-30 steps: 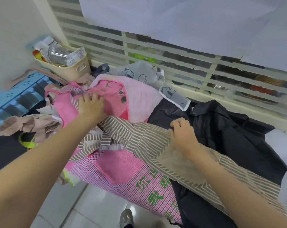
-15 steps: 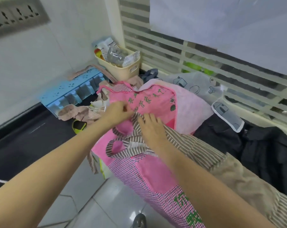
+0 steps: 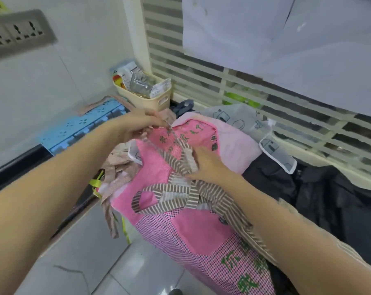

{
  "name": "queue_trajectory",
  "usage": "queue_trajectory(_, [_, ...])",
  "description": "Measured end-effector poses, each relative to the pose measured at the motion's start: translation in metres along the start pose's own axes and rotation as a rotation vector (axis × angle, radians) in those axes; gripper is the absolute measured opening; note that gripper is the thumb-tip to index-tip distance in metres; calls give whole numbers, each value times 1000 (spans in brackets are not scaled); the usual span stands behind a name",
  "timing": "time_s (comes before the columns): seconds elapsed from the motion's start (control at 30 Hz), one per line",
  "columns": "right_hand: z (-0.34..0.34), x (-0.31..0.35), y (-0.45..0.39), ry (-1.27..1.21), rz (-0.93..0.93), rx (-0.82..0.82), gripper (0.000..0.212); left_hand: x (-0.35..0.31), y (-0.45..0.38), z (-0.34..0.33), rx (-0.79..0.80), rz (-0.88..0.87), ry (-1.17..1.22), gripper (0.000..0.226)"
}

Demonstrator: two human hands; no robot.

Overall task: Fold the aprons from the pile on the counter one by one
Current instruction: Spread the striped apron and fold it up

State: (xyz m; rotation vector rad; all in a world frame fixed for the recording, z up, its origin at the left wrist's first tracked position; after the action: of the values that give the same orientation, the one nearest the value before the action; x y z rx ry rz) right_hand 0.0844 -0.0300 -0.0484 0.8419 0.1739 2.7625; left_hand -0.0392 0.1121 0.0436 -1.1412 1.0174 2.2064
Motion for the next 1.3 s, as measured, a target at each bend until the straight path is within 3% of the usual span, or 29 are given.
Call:
queue_trajectory(0.07, [-2, -10, 7, 115, -71, 74, 80, -29, 7, 18, 25, -96, -454, 18])
queue_trajectory(0.17, [7, -16, 16, 14, -65, 40, 47, -61, 12, 27, -135, -244, -1215, 28])
queue_trajectory(0.23, [18, -20, 16, 17, -117, -31, 31, -75, 19, 25, -311, -403, -1366, 28])
queue_trajectory(0.27, [21, -24, 16, 28, -157, -51, 27, -79, 20, 26, -396, -472, -1250, 27])
queue_trajectory(0.33, [26, -31, 17, 23, -224, -74, 23, -84, 19, 32, -486, -476, -664, 20])
queue_trajectory(0.4, [32, -31, 21, -32, -251, -142, 21, -79, 14, 30, -358, -343, -7, 12])
queue_trajectory(0.43, [36, -28, 24, -67, -238, -209, 23, -74, 10, 27, -265, -259, 137, 12])
queue_trajectory(0.57, [57, 0, 29, -84, -75, -519, 17, -46, 11, 10, 114, -34, 0, 13])
queue_trajectory(0.7, [76, 11, 14, -270, -162, -640, 14, 10, 12, -32, 369, 137, 135, 25])
queue_trajectory(0.83, [71, 23, 0, -198, -48, -491, 12, 37, 6, -57, 191, 80, 273, 20])
queue_trajectory(0.87, [64, 23, -3, -160, -44, -406, 23, 37, 5, -55, 186, 67, 357, 19])
queue_trajectory(0.97, [24, 14, -4, 20, -170, -28, 98, 42, 3, -32, 119, 25, 700, 20])
queue_trajectory(1.0, [12, 12, -1, 98, -181, 17, 107, 45, 5, -22, 93, 5, 772, 21])
queue_trajectory(1.03, [1, 12, 1, 176, -175, 1, 105, 48, 7, -14, 88, -10, 812, 24])
queue_trajectory(1.1, [-10, 14, 6, 346, -133, -197, 80, 60, 12, -1, 105, -9, 831, 35])
queue_trajectory(1.17, [-9, 16, 12, 447, -64, -463, 54, 76, 17, 10, 164, 32, 773, 31])
queue_trajectory(1.2, [-10, 18, 15, 462, 21, -566, 45, 86, 19, 17, 214, 67, 645, 17])
queue_trajectory(1.23, [-14, 18, 18, 473, 120, -616, 39, 97, 22, 22, 274, 120, 425, 20])
queue_trajectory(1.3, [-34, 17, 22, 487, 300, -481, 32, 122, 30, 28, 382, 332, -128, 43])
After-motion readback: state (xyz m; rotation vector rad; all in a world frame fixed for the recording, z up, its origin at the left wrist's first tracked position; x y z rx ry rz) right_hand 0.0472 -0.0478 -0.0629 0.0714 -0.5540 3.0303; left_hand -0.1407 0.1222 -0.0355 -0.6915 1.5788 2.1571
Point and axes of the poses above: each hand's wrist, its own y-axis away from the middle knuckle, its own z-axis out of the back of the hand, x = y × z, the point moved 4 cm from there along -y, towards the middle knuckle, and after that the axes turned 2 degrees about x, right-handed, at the moved point
